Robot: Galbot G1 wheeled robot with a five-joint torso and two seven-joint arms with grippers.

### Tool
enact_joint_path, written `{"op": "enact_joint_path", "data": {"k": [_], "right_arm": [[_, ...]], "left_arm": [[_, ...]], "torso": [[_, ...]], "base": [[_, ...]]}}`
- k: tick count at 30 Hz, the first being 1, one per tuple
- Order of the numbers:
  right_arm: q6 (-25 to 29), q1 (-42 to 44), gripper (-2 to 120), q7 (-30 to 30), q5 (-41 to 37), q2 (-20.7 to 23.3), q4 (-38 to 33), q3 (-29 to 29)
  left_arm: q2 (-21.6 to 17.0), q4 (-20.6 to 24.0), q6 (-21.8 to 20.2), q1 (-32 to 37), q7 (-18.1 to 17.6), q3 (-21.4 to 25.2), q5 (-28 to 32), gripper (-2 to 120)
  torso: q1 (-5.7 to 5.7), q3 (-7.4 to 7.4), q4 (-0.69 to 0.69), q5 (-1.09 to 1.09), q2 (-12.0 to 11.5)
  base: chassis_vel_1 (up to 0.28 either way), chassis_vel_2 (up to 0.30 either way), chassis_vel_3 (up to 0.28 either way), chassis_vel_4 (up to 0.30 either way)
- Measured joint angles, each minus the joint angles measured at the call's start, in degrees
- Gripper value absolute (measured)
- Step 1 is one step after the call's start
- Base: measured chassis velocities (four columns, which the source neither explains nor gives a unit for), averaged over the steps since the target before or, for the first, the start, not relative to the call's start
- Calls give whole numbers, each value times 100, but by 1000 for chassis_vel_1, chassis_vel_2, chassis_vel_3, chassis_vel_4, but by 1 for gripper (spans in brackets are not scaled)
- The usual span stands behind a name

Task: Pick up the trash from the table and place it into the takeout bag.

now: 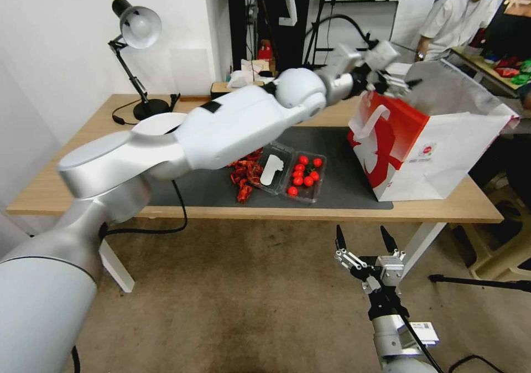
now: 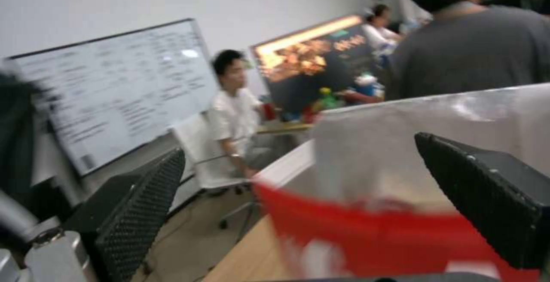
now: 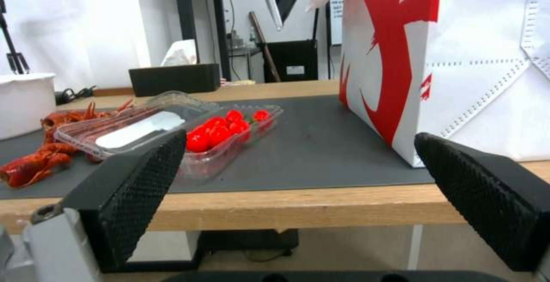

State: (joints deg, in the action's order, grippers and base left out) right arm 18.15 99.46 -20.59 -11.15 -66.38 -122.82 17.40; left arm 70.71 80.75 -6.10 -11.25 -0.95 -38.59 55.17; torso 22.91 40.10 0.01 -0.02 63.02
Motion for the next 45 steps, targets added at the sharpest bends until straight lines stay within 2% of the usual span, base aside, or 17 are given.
{"op": "enact_joint_path", "data": {"k": [6,9,11,13,15,16,19,20,22,23,25,29,31,33,35,41,45], "right_arm": [[-1,27,100,10,16,8,-60,-4],[-14,25,100,11,26,13,-74,-12],[-44,21,100,12,66,-1,-91,-51],[-46,21,100,13,73,-6,-93,-57],[-57,34,100,13,130,-47,-104,-94],[-57,34,100,13,130,-47,-104,-94],[-62,93,100,16,183,-95,-129,-111],[-62,93,100,16,183,-95,-129,-111],[-63,129,100,31,211,-111,-147,-113],[-63,129,100,31,211,-111,-147,-113],[-63,135,100,56,217,-118,-181,-116],[-63,119,100,61,217,-127,-202,-118],[-63,106,100,63,217,-121,-231,-121],[-63,107,100,64,217,-119,-237,-121],[-65,113,100,67,217,-98,-273,-107],[-106,106,100,35,263,-64,-298,-89],[-147,55,100,0,313,-26,-249,-73]], "left_arm": [[-1242,1342,-132,1263,-82,1110,-245,100],[-1533,1677,-134,1594,-77,1374,-356,100],[-1909,2167,-133,2291,-70,1935,-595,100],[-1952,2226,-133,2406,-74,2035,-637,100],[-2229,2684,-150,3385,-218,2841,-968,100],[-2229,2684,-150,3385,-218,2841,-968,100],[-2428,3154,-517,4711,-316,3968,-1609,100],[-2428,3154,-517,4711,-316,3968,-1609,100],[-2539,3458,-500,5539,-397,4609,-1952,100],[-2539,3458,-500,5539,-397,4609,-1952,100],[-2498,3711,-365,6498,-421,5210,-2172,100],[-2304,3823,-126,7275,-418,5586,-2377,100],[-1933,3922,213,8336,-403,6177,-2900,100],[-1872,3937,242,8476,-401,6262,-2962,100],[-1427,3972,634,9409,-402,6759,-3315,100],[-746,3790,1297,10338,-404,7107,-3539,100],[-501,3678,1553,10532,-403,7102,-3638,100]], "torso": [[0,0,2,-4,0],[0,0,0,2,0],[0,0,-2,0,0],[0,0,-1,-1,0],[0,0,-2,0,1],[0,0,-2,0,1],[0,0,1,-1,0],[0,0,1,-1,0],[0,-1,1,2,1],[0,-1,1,2,1],[0,-1,-2,3,1],[0,0,-1,-1,1],[0,0,-1,4,1],[0,-1,-1,3,1],[1,0,0,2,1],[0,0,-2,4,1],[0,0,0,3,1]], "base": [[0,0,0,0],[0,0,0,0],[0,0,0,0],[0,0,0,0],[0,0,0,0],[0,0,0,0],[0,0,0,0],[0,0,0,0],[0,0,0,0],[0,0,0,0],[0,0,0,0],[0,0,0,0],[0,0,0,0],[0,0,0,0],[0,0,0,0],[0,0,0,0],[0,0,0,0]]}}
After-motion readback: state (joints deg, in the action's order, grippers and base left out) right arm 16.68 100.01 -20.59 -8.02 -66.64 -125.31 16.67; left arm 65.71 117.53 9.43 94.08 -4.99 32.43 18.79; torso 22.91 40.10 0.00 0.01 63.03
